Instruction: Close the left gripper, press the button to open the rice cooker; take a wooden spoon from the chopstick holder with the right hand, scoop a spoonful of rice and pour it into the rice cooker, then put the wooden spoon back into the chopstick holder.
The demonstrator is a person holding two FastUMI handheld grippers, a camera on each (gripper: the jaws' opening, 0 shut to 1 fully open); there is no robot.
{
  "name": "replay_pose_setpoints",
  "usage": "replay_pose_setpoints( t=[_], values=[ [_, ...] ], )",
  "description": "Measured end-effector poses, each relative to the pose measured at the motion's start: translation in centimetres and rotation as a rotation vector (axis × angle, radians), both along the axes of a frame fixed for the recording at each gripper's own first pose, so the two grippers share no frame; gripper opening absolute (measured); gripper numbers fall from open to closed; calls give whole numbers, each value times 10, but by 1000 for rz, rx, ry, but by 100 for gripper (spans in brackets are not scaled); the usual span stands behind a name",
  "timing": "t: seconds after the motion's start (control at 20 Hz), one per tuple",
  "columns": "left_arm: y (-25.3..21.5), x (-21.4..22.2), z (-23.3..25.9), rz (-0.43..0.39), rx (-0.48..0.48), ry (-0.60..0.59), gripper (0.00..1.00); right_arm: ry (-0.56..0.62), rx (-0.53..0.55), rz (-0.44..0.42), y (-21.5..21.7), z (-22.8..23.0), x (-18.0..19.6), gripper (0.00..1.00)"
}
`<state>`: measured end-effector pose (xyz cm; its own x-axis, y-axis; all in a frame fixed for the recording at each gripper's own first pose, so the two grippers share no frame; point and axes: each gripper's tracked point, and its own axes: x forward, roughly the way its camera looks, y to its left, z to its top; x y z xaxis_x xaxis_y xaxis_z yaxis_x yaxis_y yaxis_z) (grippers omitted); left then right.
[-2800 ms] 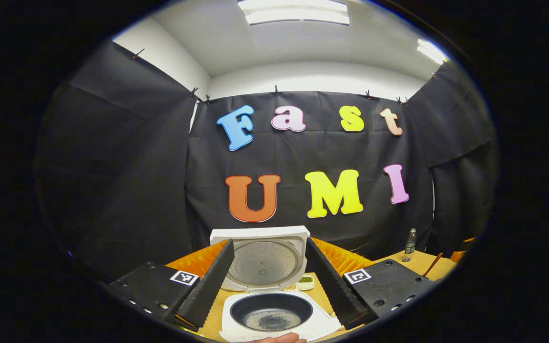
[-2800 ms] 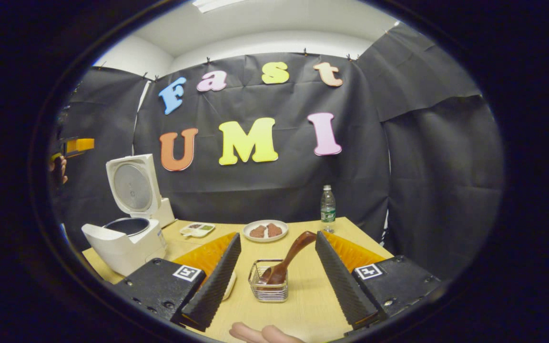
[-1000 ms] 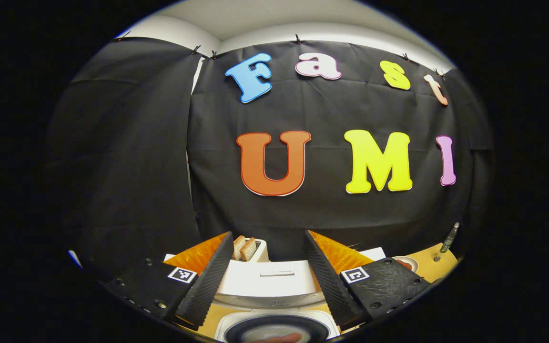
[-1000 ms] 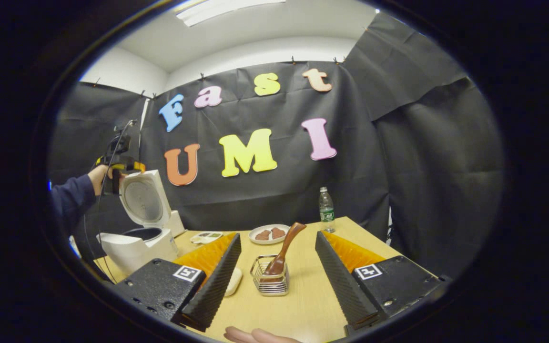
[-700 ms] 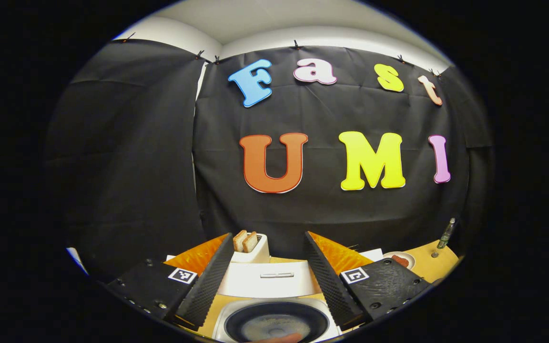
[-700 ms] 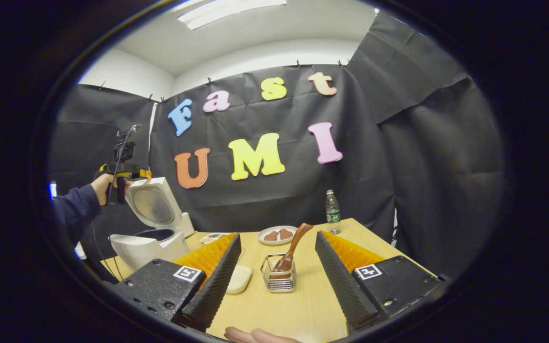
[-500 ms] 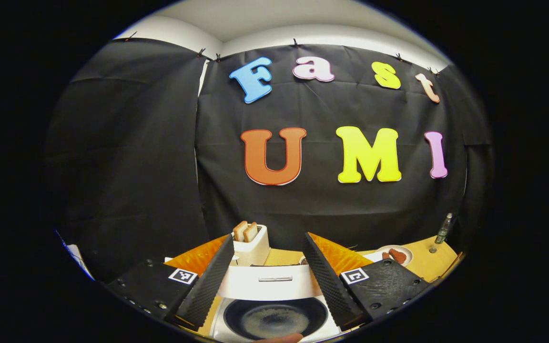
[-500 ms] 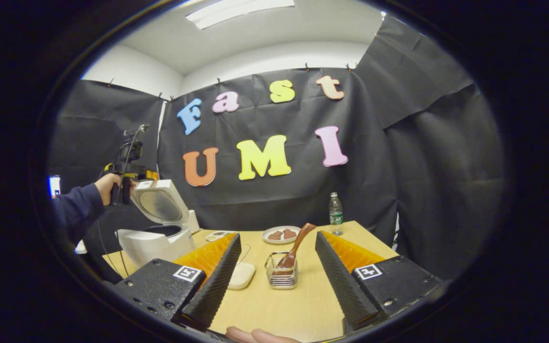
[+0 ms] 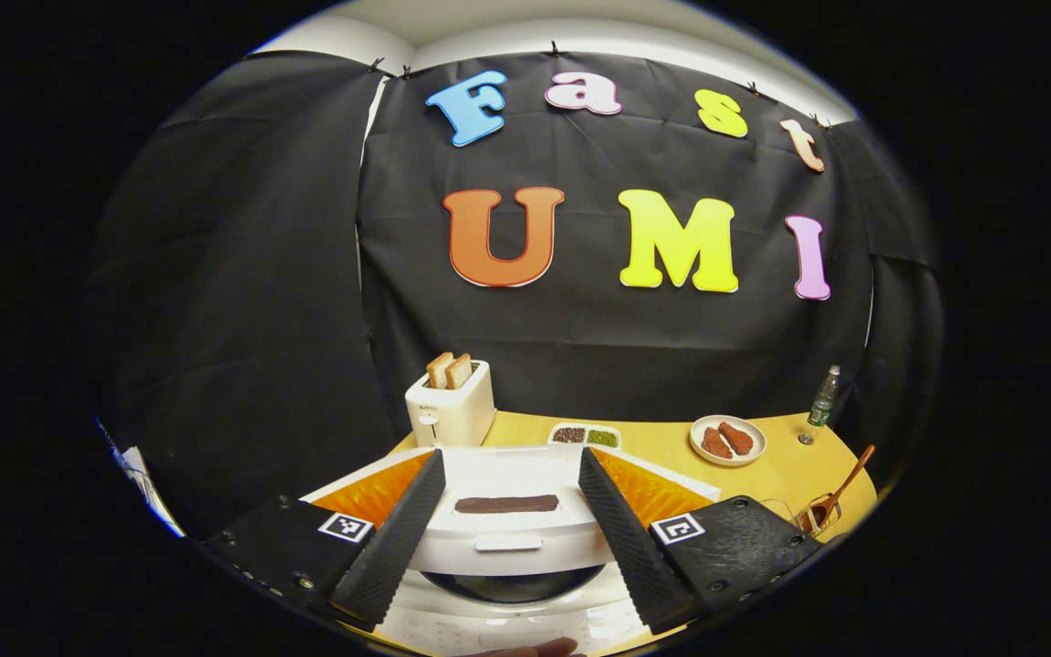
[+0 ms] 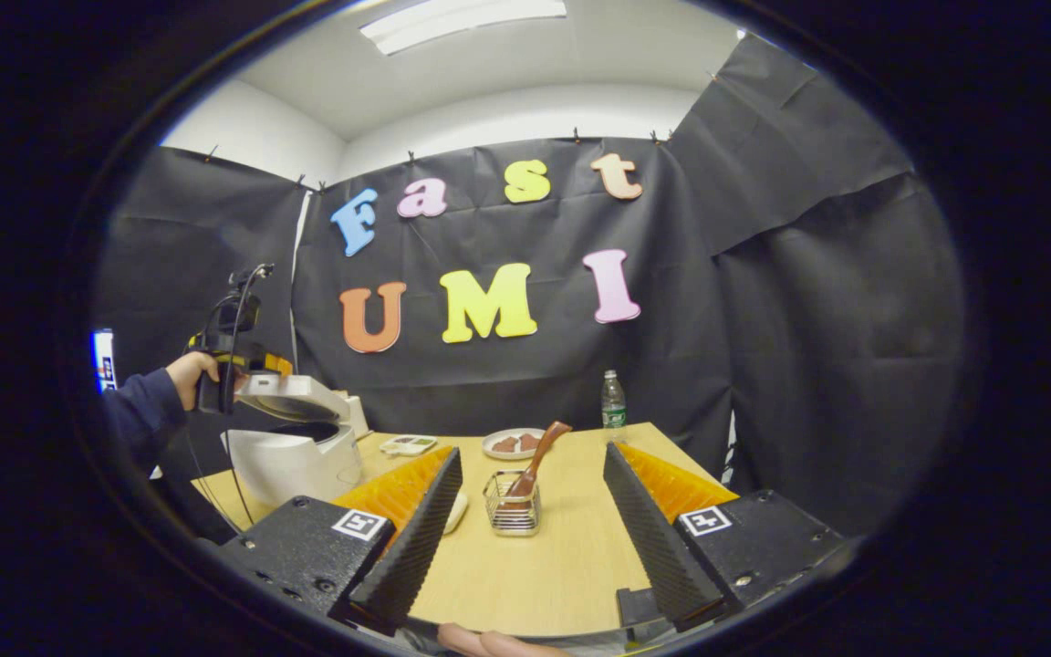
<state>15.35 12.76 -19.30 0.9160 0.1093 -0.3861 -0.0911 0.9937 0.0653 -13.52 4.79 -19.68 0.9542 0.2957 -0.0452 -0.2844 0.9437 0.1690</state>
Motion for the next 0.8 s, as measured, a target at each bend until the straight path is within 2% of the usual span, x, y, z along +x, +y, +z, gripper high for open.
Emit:
replay_pose_setpoints(
  t=[0.05, 0.1, 0.15, 0.4, 0.65, 0.8],
  values=[
    [-2, -4, -10, 0, -2, 22, 96, 1, -4, -2, 0, -1, -3, 96],
    [-4, -8, -19, -3, -7, 40, 96, 4, -13, -2, 2, -2, -5, 96],
    [-3, -13, -28, -1, 2, 59, 96, 5, -24, -1, 3, -2, -7, 100],
    [-2, -25, -49, -21, -1, 87, 97, -26, -64, 0, 9, 9, -11, 100],
    [-1, -35, -76, -9, 6, 177, 98, -54, -98, 20, 23, 11, -15, 100],
    [-1, -34, -75, -4, 5, 164, 99, -48, -98, 29, 34, 4, -14, 100]
  ],
)
